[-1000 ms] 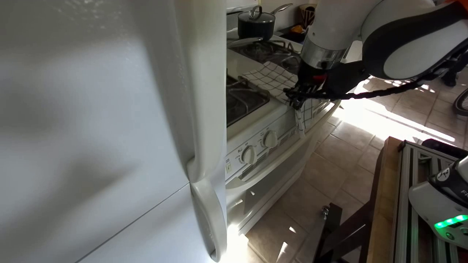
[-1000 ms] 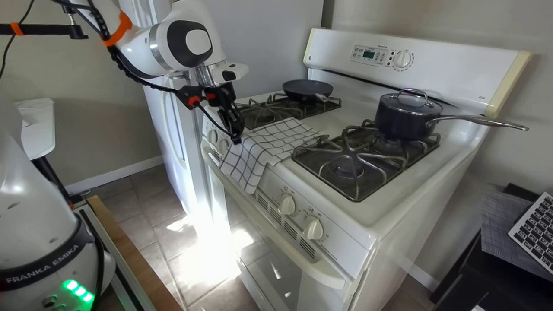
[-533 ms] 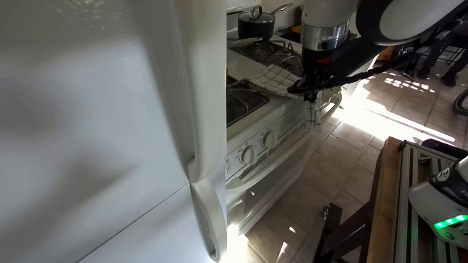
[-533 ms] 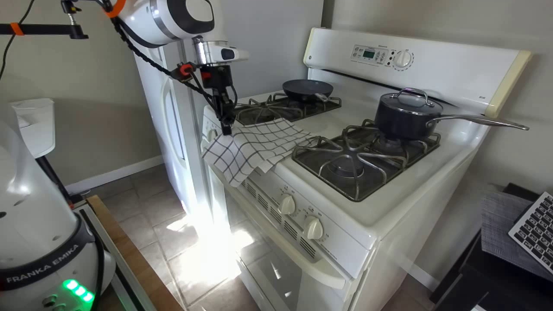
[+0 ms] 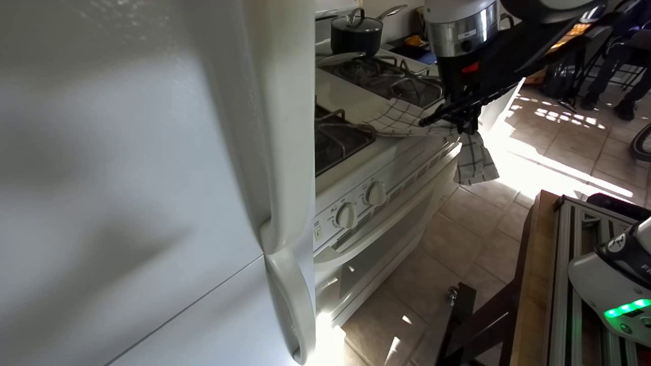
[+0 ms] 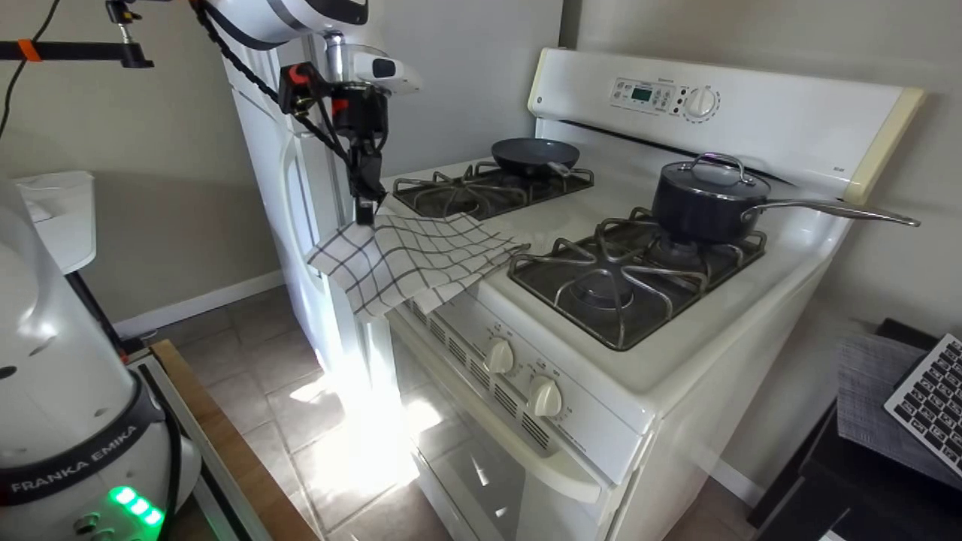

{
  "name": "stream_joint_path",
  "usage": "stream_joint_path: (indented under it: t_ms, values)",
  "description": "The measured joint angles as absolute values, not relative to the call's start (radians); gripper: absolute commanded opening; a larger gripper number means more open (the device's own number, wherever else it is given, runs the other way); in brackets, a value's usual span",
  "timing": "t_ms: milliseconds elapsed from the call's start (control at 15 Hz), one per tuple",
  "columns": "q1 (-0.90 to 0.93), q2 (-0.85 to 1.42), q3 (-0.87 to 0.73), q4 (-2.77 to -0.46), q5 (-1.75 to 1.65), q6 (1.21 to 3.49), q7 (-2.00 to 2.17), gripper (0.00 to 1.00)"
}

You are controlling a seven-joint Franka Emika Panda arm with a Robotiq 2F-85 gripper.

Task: Put the towel on the oven door handle

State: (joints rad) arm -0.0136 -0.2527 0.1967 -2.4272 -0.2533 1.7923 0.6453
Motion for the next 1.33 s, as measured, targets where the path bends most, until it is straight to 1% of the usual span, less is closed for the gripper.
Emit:
stream_joint_path:
  t_ms: [267,733,1333]
  values:
    - [-0.005,-0.257,0.19,-2.379,-0.233,1.68,0.643,0.01]
    - [0.007,-0.261,0.172,-2.329,-0.191,1.64,0.631,0.01]
    - [0.014,-0.317,0.155,-2.285,-0.176,1.449,0.487,0.01]
